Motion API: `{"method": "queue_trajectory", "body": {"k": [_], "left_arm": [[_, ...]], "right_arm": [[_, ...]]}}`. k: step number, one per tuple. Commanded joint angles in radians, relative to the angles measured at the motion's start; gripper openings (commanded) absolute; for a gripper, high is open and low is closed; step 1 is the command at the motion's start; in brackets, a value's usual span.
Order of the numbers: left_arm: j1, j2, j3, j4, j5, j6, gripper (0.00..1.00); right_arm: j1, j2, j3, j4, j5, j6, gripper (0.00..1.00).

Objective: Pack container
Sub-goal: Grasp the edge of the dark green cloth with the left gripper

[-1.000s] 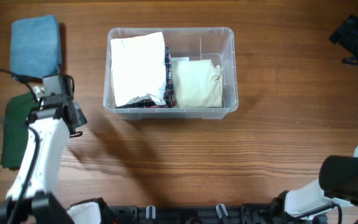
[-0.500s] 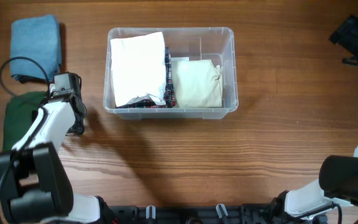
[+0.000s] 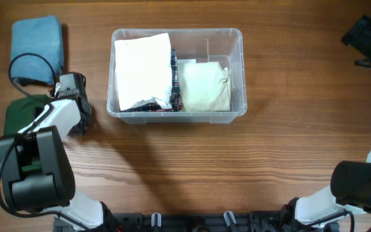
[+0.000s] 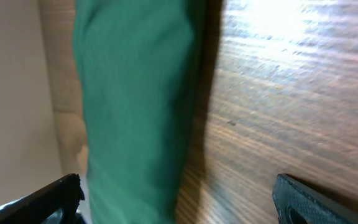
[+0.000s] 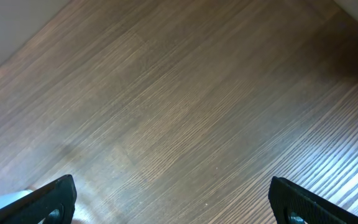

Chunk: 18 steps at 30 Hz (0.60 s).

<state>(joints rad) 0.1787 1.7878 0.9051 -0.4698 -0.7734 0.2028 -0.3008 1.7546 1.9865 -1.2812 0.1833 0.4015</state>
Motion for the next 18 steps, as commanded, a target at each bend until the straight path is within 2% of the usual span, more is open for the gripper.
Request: {"method": "queue_trajectory", "body": {"k": [1,6,9,18], "left_arm": [[0.021,0.027,-0.008,0.019,0.211,0.004,1.0],[0.074,0.035,-0.008,0.047,0.212,0.115,0.99],[0.101,0.043,-0.008,0.04,0.164,0.204,1.0],[0.156,0.084,-0.008,0.057,0.117,0.243,0.99]], "right_arm": [[0.002,0.01,0.001,0.002,-0.008,0.018,1.0],[0.002,0.01,0.001,0.002,-0.008,0.018,1.0],[0.002,0.01,0.001,0.002,-0.008,0.018,1.0],[0.002,0.01,0.001,0.002,-0.008,0.018,1.0]]}}
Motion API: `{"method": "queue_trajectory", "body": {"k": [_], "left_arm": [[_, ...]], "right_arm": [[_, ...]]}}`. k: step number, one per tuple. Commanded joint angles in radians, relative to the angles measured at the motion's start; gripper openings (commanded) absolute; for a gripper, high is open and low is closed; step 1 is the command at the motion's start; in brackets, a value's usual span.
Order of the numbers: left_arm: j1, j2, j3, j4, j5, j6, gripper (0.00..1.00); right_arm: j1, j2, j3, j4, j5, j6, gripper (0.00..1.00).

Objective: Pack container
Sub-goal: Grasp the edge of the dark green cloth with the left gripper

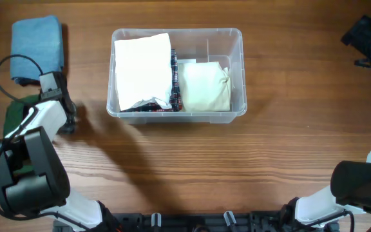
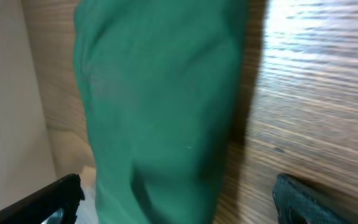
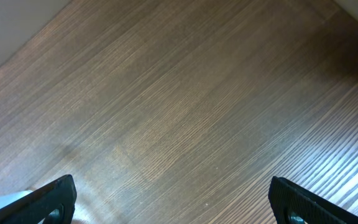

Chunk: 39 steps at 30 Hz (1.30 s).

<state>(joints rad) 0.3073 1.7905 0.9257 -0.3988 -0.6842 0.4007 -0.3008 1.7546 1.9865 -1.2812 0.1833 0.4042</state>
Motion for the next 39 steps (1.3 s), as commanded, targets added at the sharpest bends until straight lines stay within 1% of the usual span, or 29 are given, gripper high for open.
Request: {"method": "queue_trajectory", "body": {"k": [1,6,12,18,20,22,25,26,27,29,30,33,34,37,39], "left_arm": [[0.03,0.096,-0.029,-0.011,0.02,0.051,0.99],[0.032,0.203,-0.03,0.037,-0.057,0.068,0.99],[0.034,0.318,-0.03,0.13,-0.194,0.068,1.0],[0.033,0.377,-0.03,0.157,-0.208,0.064,0.99],[0.034,0.383,-0.03,0.157,-0.208,0.063,0.91],[0.033,0.383,-0.03,0.157,-0.207,0.063,0.81],[0.033,0.383,-0.03,0.157,-0.207,0.063,0.56],[0.031,0.383,-0.03,0.157,-0.207,0.063,0.41],[0.03,0.383,-0.03,0.158,-0.205,0.063,0.32],[0.031,0.383,-0.029,0.165,-0.203,0.063,0.27],[0.03,0.383,-0.029,0.171,-0.203,0.063,0.23],[0.03,0.383,-0.029,0.185,-0.204,0.063,0.06],[0.028,0.383,-0.029,0.188,-0.204,0.063,0.04],[0.018,0.38,-0.027,0.203,-0.212,0.063,0.04],[0.003,0.367,-0.014,0.223,-0.26,0.02,0.04]], "right_arm": [[0.002,0.01,0.001,0.002,-0.008,0.015,1.0],[0.002,0.01,0.001,0.002,-0.008,0.015,1.0],[0.002,0.01,0.001,0.002,-0.008,0.015,1.0],[0.002,0.01,0.001,0.002,-0.008,0.016,1.0],[0.002,0.01,0.001,0.002,-0.008,0.015,1.0],[0.002,0.01,0.001,0.002,-0.008,0.015,1.0],[0.002,0.01,0.001,0.002,-0.008,0.015,1.0],[0.002,0.01,0.001,0.002,-0.008,0.016,1.0],[0.002,0.01,0.001,0.003,-0.008,0.015,1.0],[0.002,0.01,0.001,0.008,-0.008,0.015,1.0],[0.002,0.01,0.001,0.009,-0.008,0.015,1.0],[0.002,0.01,0.001,0.009,-0.008,0.015,1.0],[0.002,0.01,0.001,0.009,-0.008,0.016,1.0],[0.002,0.01,0.001,0.009,-0.008,0.016,1.0],[0.002,0.01,0.001,0.009,-0.008,0.015,1.0]]}}
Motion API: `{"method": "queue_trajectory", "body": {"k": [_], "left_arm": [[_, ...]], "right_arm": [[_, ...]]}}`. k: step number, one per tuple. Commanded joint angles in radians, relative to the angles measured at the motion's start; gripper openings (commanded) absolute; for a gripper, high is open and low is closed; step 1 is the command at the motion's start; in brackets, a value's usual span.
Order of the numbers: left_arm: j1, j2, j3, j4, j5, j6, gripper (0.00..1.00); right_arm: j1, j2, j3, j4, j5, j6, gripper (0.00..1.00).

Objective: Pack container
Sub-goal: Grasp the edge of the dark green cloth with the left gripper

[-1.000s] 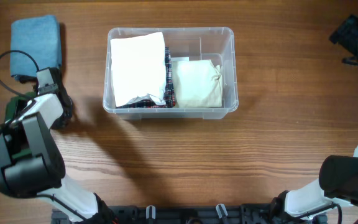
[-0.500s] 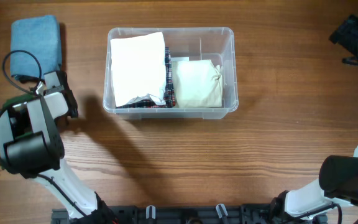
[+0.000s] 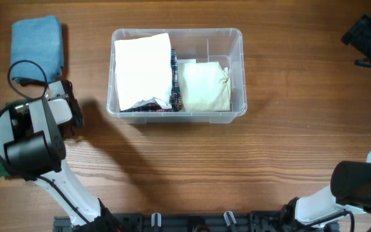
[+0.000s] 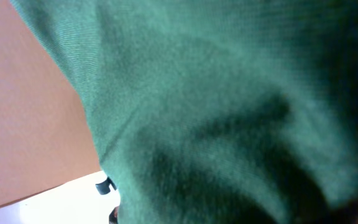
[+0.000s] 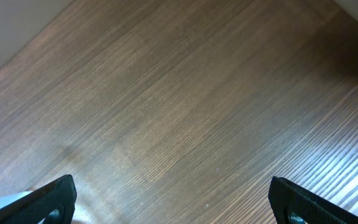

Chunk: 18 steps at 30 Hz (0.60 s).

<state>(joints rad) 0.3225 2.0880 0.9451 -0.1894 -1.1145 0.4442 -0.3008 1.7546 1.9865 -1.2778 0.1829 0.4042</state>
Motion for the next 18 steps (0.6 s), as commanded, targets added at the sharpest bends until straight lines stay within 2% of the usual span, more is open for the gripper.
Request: {"method": "queue_trajectory", "body": {"k": [1,7,11,15,18], "left_arm": [[-0.02,0.059,-0.021,0.019,0.153,-0.06,0.04],[-0.073,-0.058,0.107,-0.079,0.148,-0.172,0.04],[-0.113,-0.152,0.197,-0.209,0.163,-0.313,0.04],[-0.145,-0.272,0.256,-0.331,0.279,-0.443,0.04],[-0.166,-0.38,0.269,-0.381,0.391,-0.461,0.04]], "right_arm": [[0.002,0.01,0.001,0.005,-0.008,0.015,1.0],[0.002,0.011,0.001,0.006,-0.008,0.015,1.0],[0.002,0.011,0.001,0.005,-0.008,0.015,1.0],[0.002,0.011,0.001,0.006,-0.008,0.015,1.0],[0.002,0.011,0.001,0.005,-0.008,0.015,1.0]]}}
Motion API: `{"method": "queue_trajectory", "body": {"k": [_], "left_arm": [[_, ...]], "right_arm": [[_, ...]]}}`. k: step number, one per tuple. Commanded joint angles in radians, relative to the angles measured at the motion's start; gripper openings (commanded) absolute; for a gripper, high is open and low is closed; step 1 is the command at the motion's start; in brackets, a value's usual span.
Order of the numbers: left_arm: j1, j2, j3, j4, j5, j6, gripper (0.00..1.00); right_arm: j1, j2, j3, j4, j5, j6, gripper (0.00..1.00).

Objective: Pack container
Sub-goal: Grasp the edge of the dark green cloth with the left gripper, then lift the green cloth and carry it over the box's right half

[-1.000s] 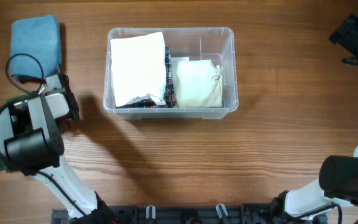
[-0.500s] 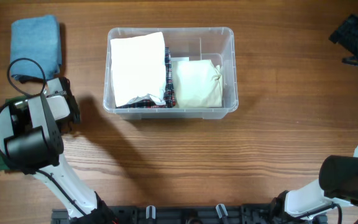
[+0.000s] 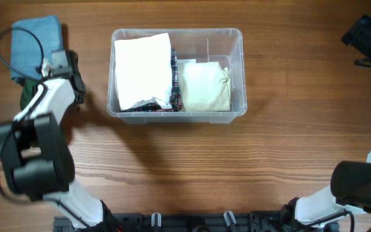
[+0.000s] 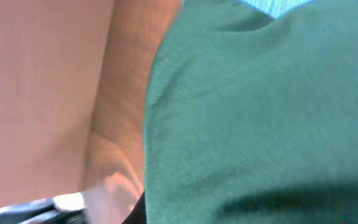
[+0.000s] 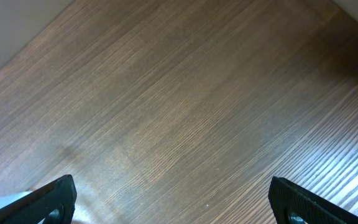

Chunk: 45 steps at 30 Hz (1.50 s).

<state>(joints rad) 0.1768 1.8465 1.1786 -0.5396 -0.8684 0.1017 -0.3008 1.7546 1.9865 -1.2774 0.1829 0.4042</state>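
A clear plastic container (image 3: 237, 38) stands at the back centre. It holds a white folded cloth (image 3: 142, 67), a cream folded cloth (image 3: 203, 86) and a dark plaid piece (image 3: 176, 80) between them. My left gripper (image 3: 38, 90) is left of the container, just below a blue folded cloth (image 3: 36, 38). A green cloth (image 3: 23, 98) shows under it. That green cloth (image 4: 260, 124) fills the left wrist view and hides the fingers; the gripper appears shut on it. My right gripper (image 5: 179, 199) is open over bare wood.
The right arm (image 3: 369, 35) stays at the far right edge of the wooden table (image 3: 237, 167). In the left wrist view the table's left edge (image 4: 104, 112) and the pale floor beyond it lie close to the green cloth.
My left gripper has moved from the left edge beside the container's front corner to farther back, next to the blue cloth. The green cloth is with it. The right arm is unchanged.
My left gripper hung open beside the green cloth at the table's left edge. It then stood over the cloth, and later the cloth filled its view. Now gripper and green cloth are farther back by the blue cloth. The right gripper stayed open and still.
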Motion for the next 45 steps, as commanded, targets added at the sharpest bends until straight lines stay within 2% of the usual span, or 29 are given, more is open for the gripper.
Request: {"method": "queue_trajectory", "body": {"k": [1,7,10,14,18,23,27,35,45], "left_arm": [[-0.026,-0.176,0.035,-0.045,0.179,-0.119,0.04],[-0.045,-0.367,0.036,-0.141,0.463,-0.129,0.04],[-0.045,-0.467,0.05,-0.172,0.702,-0.171,0.04],[-0.045,-0.558,0.096,-0.165,1.098,-0.197,0.04],[-0.045,-0.579,0.157,-0.133,1.386,-0.258,0.04],[-0.05,-0.568,0.176,0.041,1.705,-0.435,0.04],[-0.103,-0.531,0.176,0.207,1.817,-0.571,0.04],[-0.275,-0.374,0.176,0.434,1.894,-0.801,0.04],[-0.423,-0.156,0.176,0.552,1.905,-0.844,0.04]], "right_arm": [[0.002,0.011,0.001,0.005,-0.008,0.015,1.0],[0.002,0.011,0.001,0.005,-0.008,0.016,1.0],[0.002,0.011,0.001,0.005,-0.008,0.015,1.0],[0.002,0.011,0.001,0.005,-0.008,0.016,1.0],[0.002,0.011,0.001,0.005,-0.008,0.015,1.0],[0.002,0.011,0.001,0.005,-0.008,0.015,1.0],[0.002,0.011,0.001,0.005,-0.008,0.015,1.0],[0.002,0.011,0.001,0.005,-0.008,0.015,1.0],[0.002,0.011,0.001,0.005,-0.008,0.016,1.0]]}}
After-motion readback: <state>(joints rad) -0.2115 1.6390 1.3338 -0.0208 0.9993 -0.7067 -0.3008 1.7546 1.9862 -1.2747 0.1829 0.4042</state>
